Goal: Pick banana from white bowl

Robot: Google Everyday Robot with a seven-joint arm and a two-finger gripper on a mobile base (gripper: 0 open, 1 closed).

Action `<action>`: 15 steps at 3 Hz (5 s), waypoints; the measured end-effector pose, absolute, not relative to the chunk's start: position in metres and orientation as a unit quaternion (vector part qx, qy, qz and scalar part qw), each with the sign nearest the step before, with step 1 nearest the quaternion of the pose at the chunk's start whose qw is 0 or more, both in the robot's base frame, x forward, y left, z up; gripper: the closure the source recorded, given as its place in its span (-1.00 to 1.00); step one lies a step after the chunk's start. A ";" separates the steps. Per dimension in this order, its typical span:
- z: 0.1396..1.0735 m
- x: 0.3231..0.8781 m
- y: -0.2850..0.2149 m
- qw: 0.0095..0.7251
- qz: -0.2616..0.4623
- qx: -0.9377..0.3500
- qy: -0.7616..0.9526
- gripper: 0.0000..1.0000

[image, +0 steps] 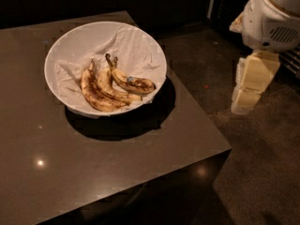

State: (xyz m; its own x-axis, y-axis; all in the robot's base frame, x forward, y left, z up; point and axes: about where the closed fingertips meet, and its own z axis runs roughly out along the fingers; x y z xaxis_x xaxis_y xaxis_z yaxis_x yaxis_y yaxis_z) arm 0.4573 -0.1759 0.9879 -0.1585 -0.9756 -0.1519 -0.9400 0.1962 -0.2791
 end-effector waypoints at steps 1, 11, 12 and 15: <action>0.988 0.485 -0.138 0.133 -0.061 -0.642 0.752 -1.00; 0.927 0.576 0.030 0.060 0.000 -0.673 0.737 -0.28; 0.917 0.576 0.036 0.049 0.003 -0.673 0.738 -0.30; 0.894 0.589 0.033 0.020 0.003 -0.643 0.766 -0.22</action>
Offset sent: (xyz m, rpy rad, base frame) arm 0.0216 0.0279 -0.0017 -0.0261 0.0308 0.0100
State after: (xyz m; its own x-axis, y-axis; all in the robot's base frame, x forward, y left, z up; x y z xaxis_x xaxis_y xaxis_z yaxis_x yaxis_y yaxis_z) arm 0.5889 0.0334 0.8942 -0.1734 -0.9842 -0.0348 -0.9845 0.1742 -0.0215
